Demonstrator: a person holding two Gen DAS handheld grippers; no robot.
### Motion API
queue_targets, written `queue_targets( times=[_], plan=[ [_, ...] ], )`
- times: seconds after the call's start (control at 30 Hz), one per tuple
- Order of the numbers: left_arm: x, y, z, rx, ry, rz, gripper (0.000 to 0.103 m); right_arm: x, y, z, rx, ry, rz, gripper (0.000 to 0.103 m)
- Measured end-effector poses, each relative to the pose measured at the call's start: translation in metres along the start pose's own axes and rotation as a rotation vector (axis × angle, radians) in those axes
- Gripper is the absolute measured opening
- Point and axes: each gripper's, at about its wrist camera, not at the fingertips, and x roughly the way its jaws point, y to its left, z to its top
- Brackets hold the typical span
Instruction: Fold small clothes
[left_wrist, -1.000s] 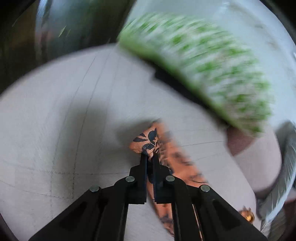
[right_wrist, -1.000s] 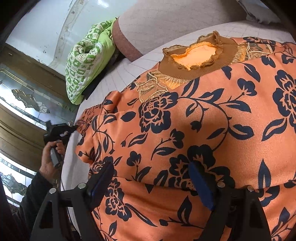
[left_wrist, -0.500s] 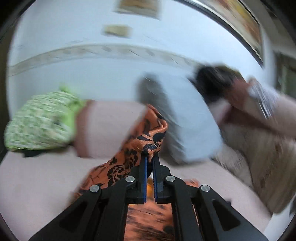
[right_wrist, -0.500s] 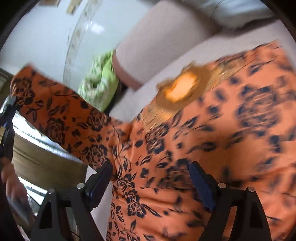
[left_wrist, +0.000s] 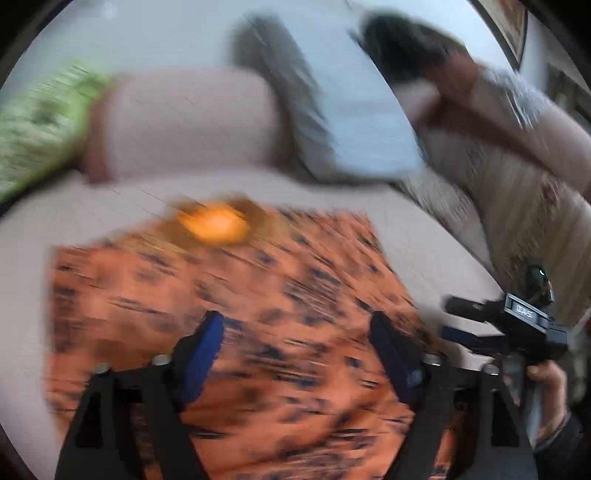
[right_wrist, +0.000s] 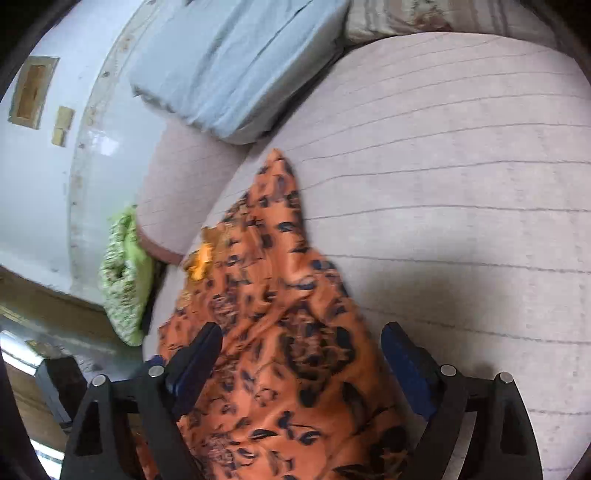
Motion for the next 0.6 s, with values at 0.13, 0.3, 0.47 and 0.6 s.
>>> queue_targets(
  times=[0.13,0.3,0.47,0.6],
  plan=[
    [-0.027,0.078,-0.009,-0.111,-0.057,0.193,0.089,0.011,0.035,0.005,-0.100,0.031,0.069,0.090],
    [0.006,0.149,-0.029,-0.242,0.055,0.313,0.088,0.054,0.085,0.025,-0.281,0.079,-0.048,0.089],
    [0.041,0.181,-0.060,-0.331,0.179,0.336,0.076,0.125,0.098,0.044,-0.398,0.165,-0.290,0.068],
    [0.043,0.173,-0.063,-0.286,0.155,0.356,0.076,0.137,0.120,0.035,-0.581,0.150,-0.459,0.007]
  ],
)
